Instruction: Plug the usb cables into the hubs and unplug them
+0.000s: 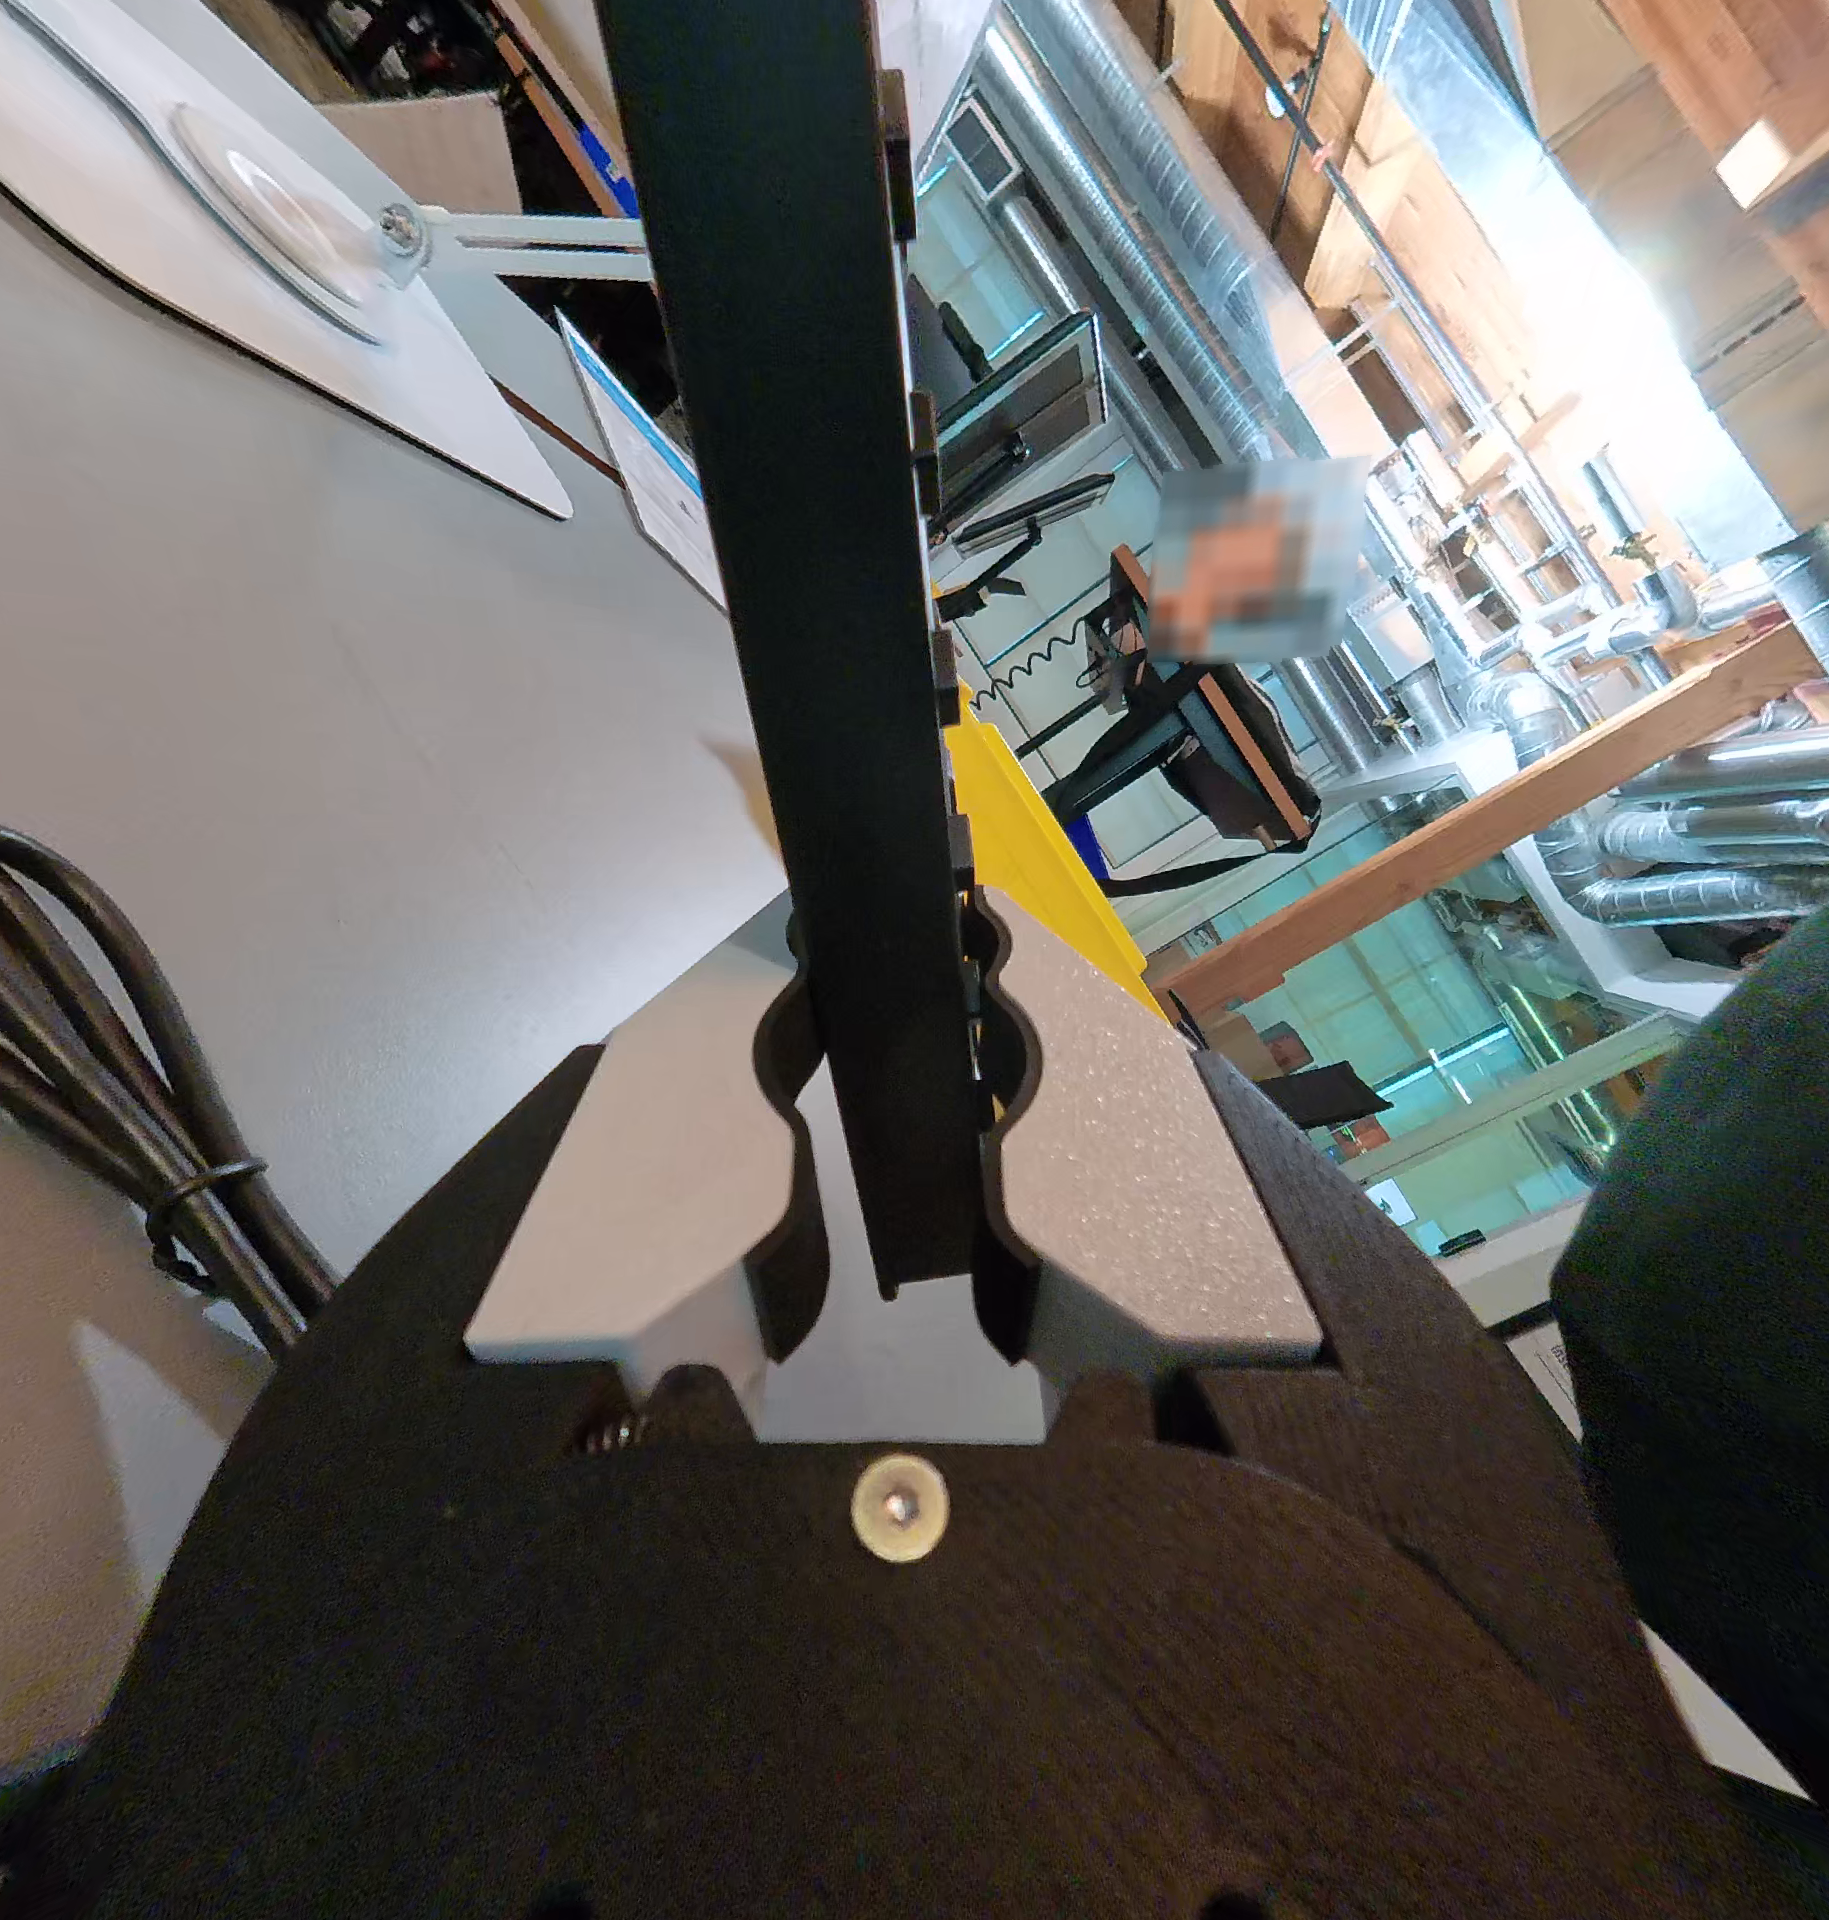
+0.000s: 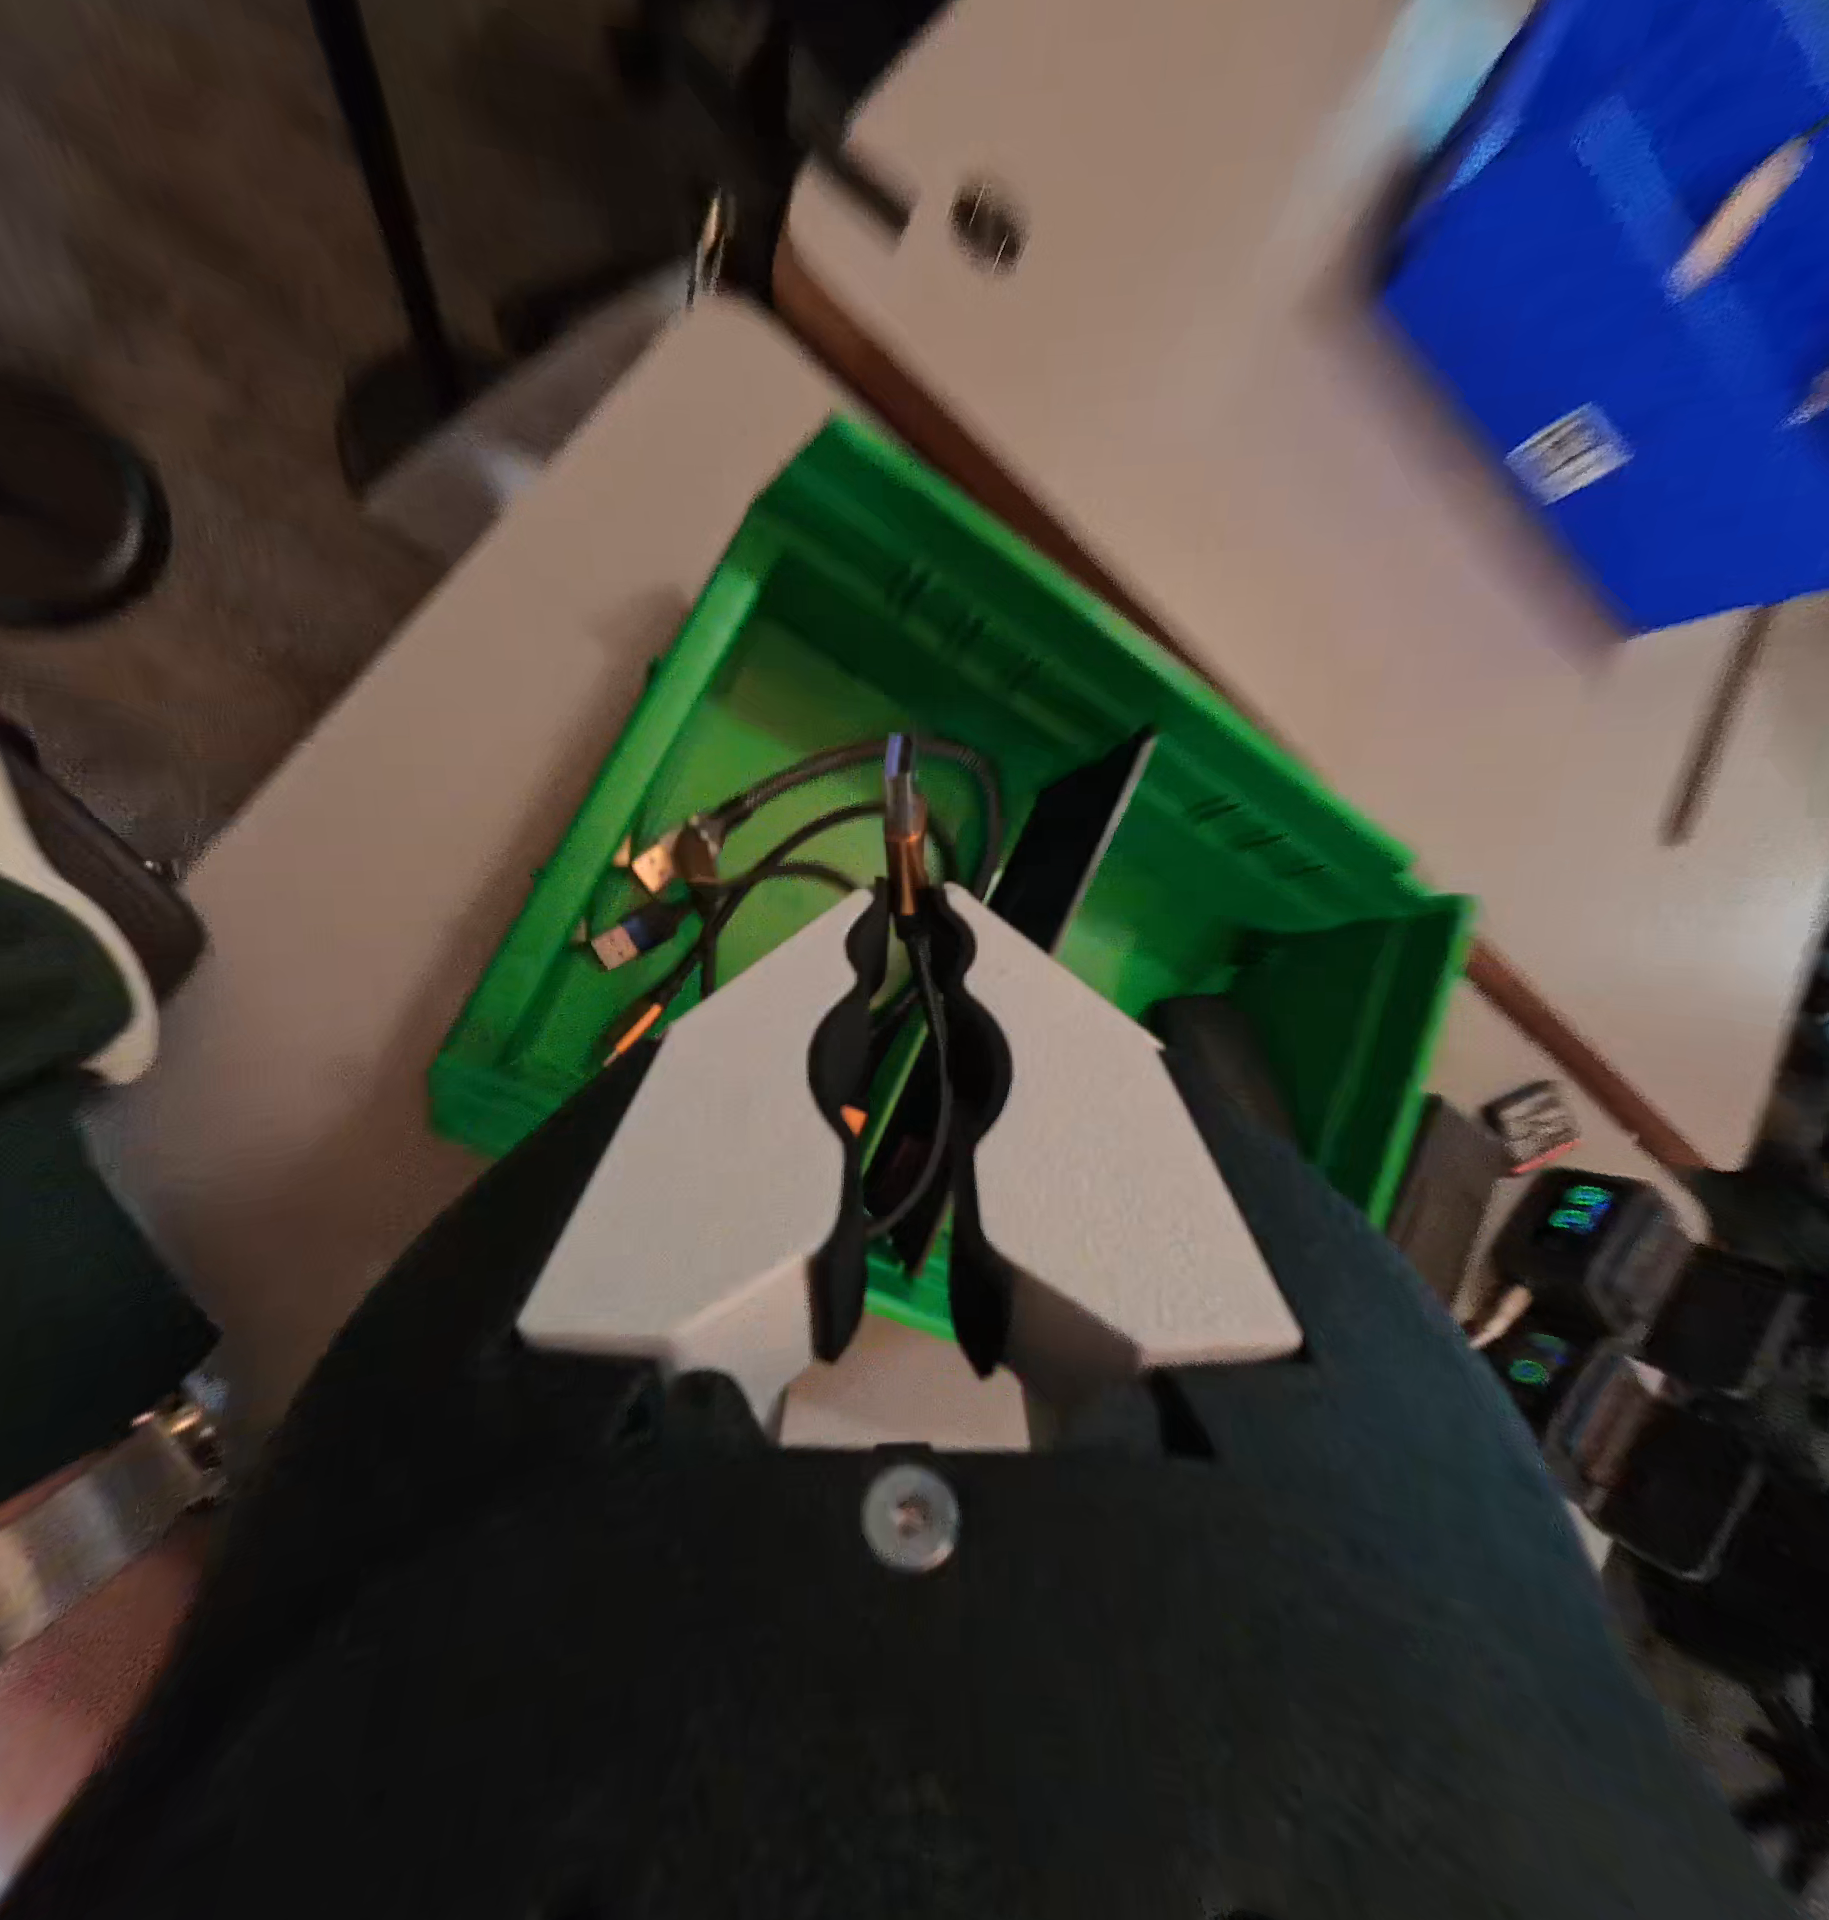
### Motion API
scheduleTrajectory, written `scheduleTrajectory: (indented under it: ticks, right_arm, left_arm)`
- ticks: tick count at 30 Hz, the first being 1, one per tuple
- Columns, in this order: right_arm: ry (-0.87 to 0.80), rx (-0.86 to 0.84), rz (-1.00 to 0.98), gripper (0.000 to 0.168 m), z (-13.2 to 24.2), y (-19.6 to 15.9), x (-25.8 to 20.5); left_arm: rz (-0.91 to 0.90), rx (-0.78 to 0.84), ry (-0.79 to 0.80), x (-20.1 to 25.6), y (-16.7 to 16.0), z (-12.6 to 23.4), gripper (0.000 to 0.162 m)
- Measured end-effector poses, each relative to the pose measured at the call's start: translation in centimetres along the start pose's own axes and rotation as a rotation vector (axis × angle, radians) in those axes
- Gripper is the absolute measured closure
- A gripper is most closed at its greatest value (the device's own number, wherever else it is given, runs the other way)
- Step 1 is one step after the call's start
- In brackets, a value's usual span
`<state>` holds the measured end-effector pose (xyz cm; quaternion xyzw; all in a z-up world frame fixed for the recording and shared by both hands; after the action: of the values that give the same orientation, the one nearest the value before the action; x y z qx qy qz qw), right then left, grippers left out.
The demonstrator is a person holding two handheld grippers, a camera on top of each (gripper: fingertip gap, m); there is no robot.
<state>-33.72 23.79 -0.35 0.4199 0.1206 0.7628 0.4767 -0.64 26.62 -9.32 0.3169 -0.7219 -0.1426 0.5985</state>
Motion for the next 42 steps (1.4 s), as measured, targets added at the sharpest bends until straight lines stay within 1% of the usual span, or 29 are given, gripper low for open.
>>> scheduleTrajectory:
  ticks: [1,3,6,11,14,17,21,23,24,26,29,35,42]
  right_arm:
    - [-0.052,0.075,-0.019,0.162,2.5,0.9,0.8]
    - [-0.168,0.204,-0.049,0.162,7.9,2.1,2.3]
    - [-0.328,0.336,-0.097,0.162,16.0,2.4,3.1]
    - [-0.592,0.458,-0.148,0.162,27.6,-0.1,0.7]
    - [-0.733,0.497,-0.159,0.162,33.1,-2.0,-2.4]
    - [-0.836,0.466,-0.196,0.162,36.5,-5.0,-6.1]
    - [-0.96,0.319,-0.264,0.163,38.5,-10.8,-9.8]
    - [-0.975,0.312,-0.309,0.163,39.1,-12.6,-10.7]
    - [-0.97,0.276,-0.317,0.163,39.2,-13.5,-10.9]
    - [-1.031,0.198,-0.288,0.162,40.1,-14.6,-10.8]
    - [-1.068,0.205,-0.202,0.163,40.9,-13.3,-11.2]
    - [-1.077,0.084,-0.043,0.163,39.3,-11.9,-11.8]
    - [-1.068,0.058,0.014,0.163,38.2,-11.3,-12.2]
  left_arm:
    - [0.001,0.003,-0.002,0.0,0.0,0.0,0.14]
    - [0.0,0.007,-0.002,0.0,0.0,0.1,0.14]
    - [-0.015,-0.003,0.02,-0.3,-0.1,0.2,0.14]
    - [-0.033,-0.012,0.025,-0.3,-0.3,0.3,0.14]
    - [-0.056,-0.009,0.029,-0.2,-0.3,0.4,0.14]
    - [-0.104,-0.008,0.039,0.1,-0.1,0.6,0.14]
    - [-0.206,-0.01,0.062,0.9,0.3,0.8,0.14]
    - [-0.25,-0.007,0.062,1.4,0.5,0.6,0.14]
    - [-0.277,-0.005,0.059,1.6,0.6,0.5,0.14]
    - [-0.344,-0.007,0.063,2.0,0.8,0.4,0.14]
    - [-0.416,-0.03,0.077,2.5,0.6,0.2,0.14]
    - [-0.496,-0.09,0.077,3.1,-0.5,-0.2,0.14]
    - [-0.578,-0.155,0.099,3.1,-1.3,-0.7,0.14]
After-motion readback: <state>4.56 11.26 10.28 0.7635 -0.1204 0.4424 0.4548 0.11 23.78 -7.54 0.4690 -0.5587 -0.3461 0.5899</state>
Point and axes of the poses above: each gripper's, where its closed fingertips meet, z back along the fingers, y out of its top, x = y × z across the jaws, the point moved 1 cm from there along z, back along the fingers, and after that the axes turned 13 degrees about -y, right-handed, at the moved point
